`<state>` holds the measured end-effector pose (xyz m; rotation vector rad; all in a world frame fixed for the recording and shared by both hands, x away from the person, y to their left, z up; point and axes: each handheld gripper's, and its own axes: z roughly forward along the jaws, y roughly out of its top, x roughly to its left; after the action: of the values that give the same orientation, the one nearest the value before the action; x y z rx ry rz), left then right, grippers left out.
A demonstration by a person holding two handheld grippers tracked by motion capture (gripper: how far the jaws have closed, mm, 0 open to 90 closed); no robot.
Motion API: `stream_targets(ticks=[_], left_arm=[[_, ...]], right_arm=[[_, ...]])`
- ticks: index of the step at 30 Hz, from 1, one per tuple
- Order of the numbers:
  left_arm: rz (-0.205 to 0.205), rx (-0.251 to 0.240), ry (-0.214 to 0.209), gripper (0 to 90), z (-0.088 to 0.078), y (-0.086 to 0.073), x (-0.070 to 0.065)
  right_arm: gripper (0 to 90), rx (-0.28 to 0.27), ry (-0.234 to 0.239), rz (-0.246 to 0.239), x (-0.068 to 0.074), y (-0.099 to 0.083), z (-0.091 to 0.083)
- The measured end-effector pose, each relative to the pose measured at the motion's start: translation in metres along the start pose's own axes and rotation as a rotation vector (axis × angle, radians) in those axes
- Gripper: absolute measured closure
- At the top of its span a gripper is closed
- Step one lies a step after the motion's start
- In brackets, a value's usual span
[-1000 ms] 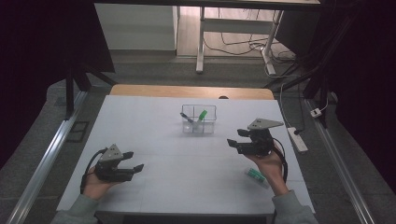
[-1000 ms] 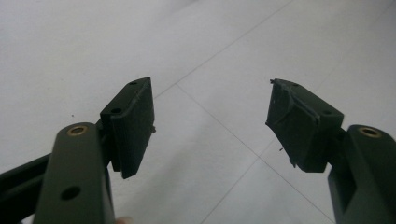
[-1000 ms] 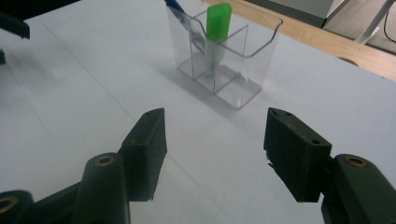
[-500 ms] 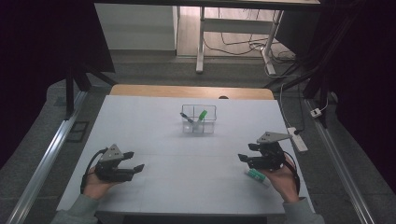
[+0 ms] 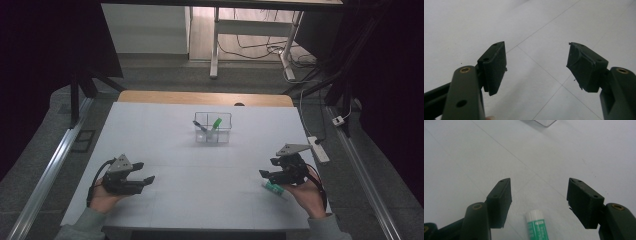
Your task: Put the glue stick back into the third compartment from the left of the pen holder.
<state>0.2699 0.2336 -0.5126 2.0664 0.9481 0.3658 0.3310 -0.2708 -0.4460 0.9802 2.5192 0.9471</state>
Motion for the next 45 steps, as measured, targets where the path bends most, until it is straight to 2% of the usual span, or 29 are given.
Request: stream_targets(ticks=[7, 11, 19, 23, 26, 31, 38, 43, 45], left_arm=[[0.005, 0.001, -0.002, 31.4, 0.000, 0.000, 0.000], [0.005, 0.005, -0.001, 31.0, 0.001, 0.000, 0.000], [0.005, 0.007, -0.002, 30.8, 0.001, 0.000, 0.000], [0.009, 0.010, -0.001, 30.8, 0.002, 0.000, -0.001], [0.008, 0.010, -0.001, 30.8, 0.002, 0.000, 0.000], [0.010, 0.013, -0.001, 30.8, 0.002, 0.000, 0.000], [0.012, 0.014, 0.000, 30.7, 0.002, 0.000, -0.001], [0.012, 0.015, 0.000, 30.7, 0.002, 0.000, 0.000], [0.009, 0.013, 0.000, 30.7, 0.002, 0.000, 0.000]], right_arm=[[36.2, 0.025, -0.035, 0.009, -0.001, -0.009, -0.007], [36.0, 0.061, -0.037, 0.025, -0.004, -0.017, -0.009], [36.0, 0.145, -0.033, 0.012, -0.007, -0.026, -0.012], [36.2, 0.191, -0.039, 0.004, -0.009, -0.030, -0.012], [36.9, 0.229, -0.064, 0.001, -0.013, -0.035, -0.011], [38.3, 0.270, -0.041, 0.007, -0.016, -0.040, -0.009], [39.4, 0.342, -0.003, -0.022, -0.012, -0.042, -0.001], [43.6, 0.378, -0.005, -0.050, -0.009, -0.044, 0.004], [45.1, 0.394, -0.009, -0.045, -0.010, -0.045, 0.007]])
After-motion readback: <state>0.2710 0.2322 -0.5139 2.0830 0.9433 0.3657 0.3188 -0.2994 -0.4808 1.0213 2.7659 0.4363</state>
